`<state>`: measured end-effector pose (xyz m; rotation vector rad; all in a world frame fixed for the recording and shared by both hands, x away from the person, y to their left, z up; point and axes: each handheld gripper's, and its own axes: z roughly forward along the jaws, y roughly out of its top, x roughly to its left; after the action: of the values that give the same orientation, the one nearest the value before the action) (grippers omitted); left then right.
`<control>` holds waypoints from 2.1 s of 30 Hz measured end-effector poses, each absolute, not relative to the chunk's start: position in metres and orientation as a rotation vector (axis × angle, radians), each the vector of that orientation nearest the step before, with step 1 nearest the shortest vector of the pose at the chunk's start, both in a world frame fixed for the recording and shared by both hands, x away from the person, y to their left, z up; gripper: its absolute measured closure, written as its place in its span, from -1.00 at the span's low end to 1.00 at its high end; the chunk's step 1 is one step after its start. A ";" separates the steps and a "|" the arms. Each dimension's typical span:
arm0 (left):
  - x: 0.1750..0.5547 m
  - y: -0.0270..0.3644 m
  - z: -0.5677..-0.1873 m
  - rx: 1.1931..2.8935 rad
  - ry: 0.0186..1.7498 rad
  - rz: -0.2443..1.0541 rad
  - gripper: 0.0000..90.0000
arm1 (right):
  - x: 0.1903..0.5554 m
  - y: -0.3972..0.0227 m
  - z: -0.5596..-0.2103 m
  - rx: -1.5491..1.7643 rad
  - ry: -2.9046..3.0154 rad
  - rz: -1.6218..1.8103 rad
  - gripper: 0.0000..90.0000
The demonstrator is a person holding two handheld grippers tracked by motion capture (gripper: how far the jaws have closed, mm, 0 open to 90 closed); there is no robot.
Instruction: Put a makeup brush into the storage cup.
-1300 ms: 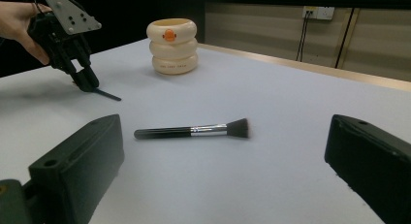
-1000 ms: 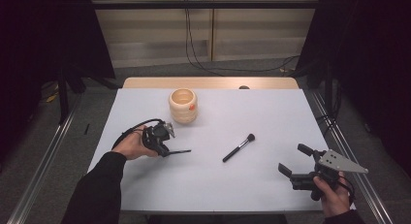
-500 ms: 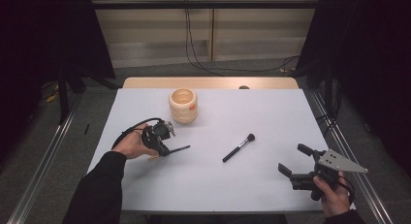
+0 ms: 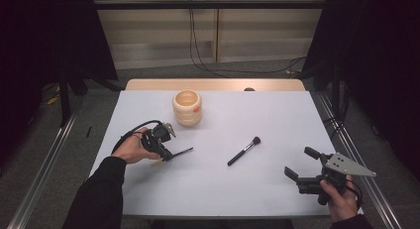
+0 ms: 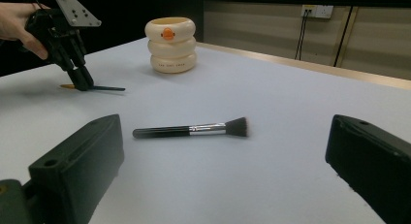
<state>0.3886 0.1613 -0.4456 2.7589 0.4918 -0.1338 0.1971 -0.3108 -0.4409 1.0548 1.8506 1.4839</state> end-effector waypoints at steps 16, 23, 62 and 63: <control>0.378 0.174 -0.425 2.556 0.629 -0.131 0.86 | 0.197 -0.311 -0.441 1.059 1.849 1.481 -1.00; 0.372 0.180 -0.419 2.447 0.674 -0.101 0.86 | 0.197 -0.311 -0.441 1.057 1.850 1.481 -1.00; 0.324 0.188 -0.396 1.897 0.689 0.146 0.86 | 0.197 -0.311 -0.441 1.063 1.846 1.485 -1.00; 0.323 0.189 -0.395 1.878 0.684 0.164 0.86 | 0.197 -0.311 -0.441 1.064 1.848 1.484 -1.00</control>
<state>0.3227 0.1887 -0.3951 1.8777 0.6836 0.1638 0.1971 -0.3112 -0.4408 1.0639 1.8476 1.4844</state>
